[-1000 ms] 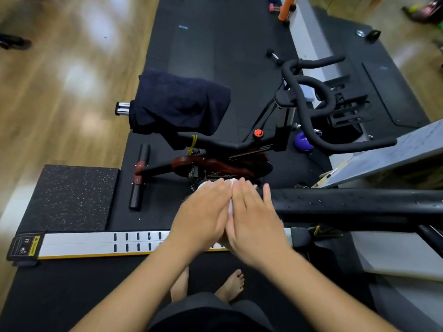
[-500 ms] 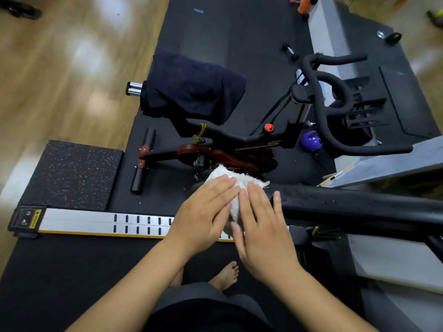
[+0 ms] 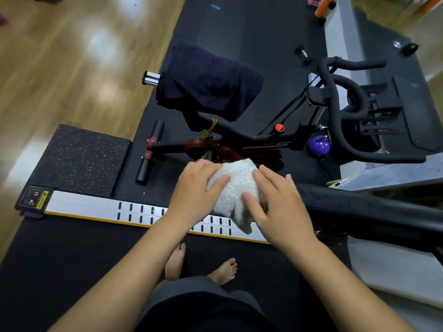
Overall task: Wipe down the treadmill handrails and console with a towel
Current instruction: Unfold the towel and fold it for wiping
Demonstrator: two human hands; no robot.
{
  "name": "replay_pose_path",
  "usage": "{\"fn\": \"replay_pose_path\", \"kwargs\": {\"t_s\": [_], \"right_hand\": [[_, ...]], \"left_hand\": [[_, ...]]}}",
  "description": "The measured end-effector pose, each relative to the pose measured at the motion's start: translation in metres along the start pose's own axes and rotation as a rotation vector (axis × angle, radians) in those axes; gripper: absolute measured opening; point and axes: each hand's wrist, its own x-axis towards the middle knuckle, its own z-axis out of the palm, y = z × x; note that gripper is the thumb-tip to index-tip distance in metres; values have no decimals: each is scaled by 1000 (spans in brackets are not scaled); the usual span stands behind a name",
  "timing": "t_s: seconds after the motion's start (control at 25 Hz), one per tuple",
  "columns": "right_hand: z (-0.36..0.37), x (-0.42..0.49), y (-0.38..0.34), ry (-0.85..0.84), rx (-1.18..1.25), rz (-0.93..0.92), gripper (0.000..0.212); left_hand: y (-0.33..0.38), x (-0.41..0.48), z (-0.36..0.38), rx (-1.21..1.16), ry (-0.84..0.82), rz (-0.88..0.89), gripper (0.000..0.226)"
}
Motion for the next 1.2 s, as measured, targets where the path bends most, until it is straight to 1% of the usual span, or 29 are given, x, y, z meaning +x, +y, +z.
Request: {"fn": "replay_pose_path", "kwargs": {"t_s": [0.08, 0.12, 0.16, 0.2, 0.28, 0.32, 0.36, 0.4, 0.44, 0.48, 0.52, 0.56, 0.64, 0.72, 0.8, 0.84, 0.88, 0.92, 0.96, 1.0, 1.04, 1.08, 1.12, 1.16, 1.2], "right_hand": [[1, -6, -5, 134, -52, -85, 47], [3, -8, -11, 198, -39, -139, 38], [4, -11, -18, 238, 24, -161, 37], [2, -14, -24, 256, 134, -134, 45], [-9, -16, -24, 320, 355, -20, 63], [-12, -17, -20, 353, 376, 1, 63], [-15, -19, -18, 376, 348, -15, 54], [-17, -21, -15, 400, 320, -46, 39], [-19, -23, -12, 430, 308, -69, 26], [-22, -26, -9, 467, 316, -80, 17], [-26, -31, -6, 509, 334, -88, 13], [-31, -37, -1, 546, 354, -94, 13], [-42, -50, 11, 579, 396, -102, 18], [-45, -62, 20, 553, 388, -43, 30], [-37, -73, 27, 511, 387, 61, 48], [-33, -78, 29, 508, 400, 80, 52], [-30, -82, 29, 522, 410, 50, 50], [-29, -84, 28, 541, 417, -27, 44], [-28, -82, 27, 544, 422, -114, 37], [-25, -78, 26, 530, 408, -171, 30], [-19, -71, 25, 497, 372, -180, 24], [-12, -64, 24, 445, 325, -154, 20], [-4, -59, 23, 374, 278, -118, 15], [4, -58, 22, 304, 231, -89, 11], [11, -59, 23, 258, 177, -75, 11]], "left_hand": [[6, -1, -8, 8, 109, 89, 30], [14, 1, -13, -2, 127, 164, 24], [23, 3, -17, -24, 114, 245, 20], [33, 3, -22, -44, 84, 320, 19], [51, 2, -33, -38, 17, 441, 19], [57, 1, -37, -16, -22, 474, 19], [58, -1, -40, 13, -72, 479, 19], [56, -2, -41, 38, -142, 466, 19], [54, -1, -42, 59, -240, 441, 22], [50, -1, -42, 83, -349, 420, 26], [47, -1, -43, 111, -448, 413, 27], [46, -3, -44, 125, -510, 422, 26], [47, -6, -51, 101, -546, 439, 31], [48, -7, -69, 5, -562, 374, 35], [50, -8, -92, -74, -534, 267, 26], [47, -8, -101, -112, -487, 218, 21], [43, -6, -104, -128, -397, 187, 27], [40, -3, -101, -104, -262, 159, 35], [39, 2, -93, -67, -112, 137, 37], [38, 8, -79, -16, 28, 127, 34], [34, 15, -60, 53, 150, 111, 28], [31, 22, -40, 125, 217, 62, 29], [27, 25, -20, 164, 242, -19, 36], [25, 23, -3, 109, 224, -108, 41], [26, 16, 8, -10, 178, -162, 39]]}}
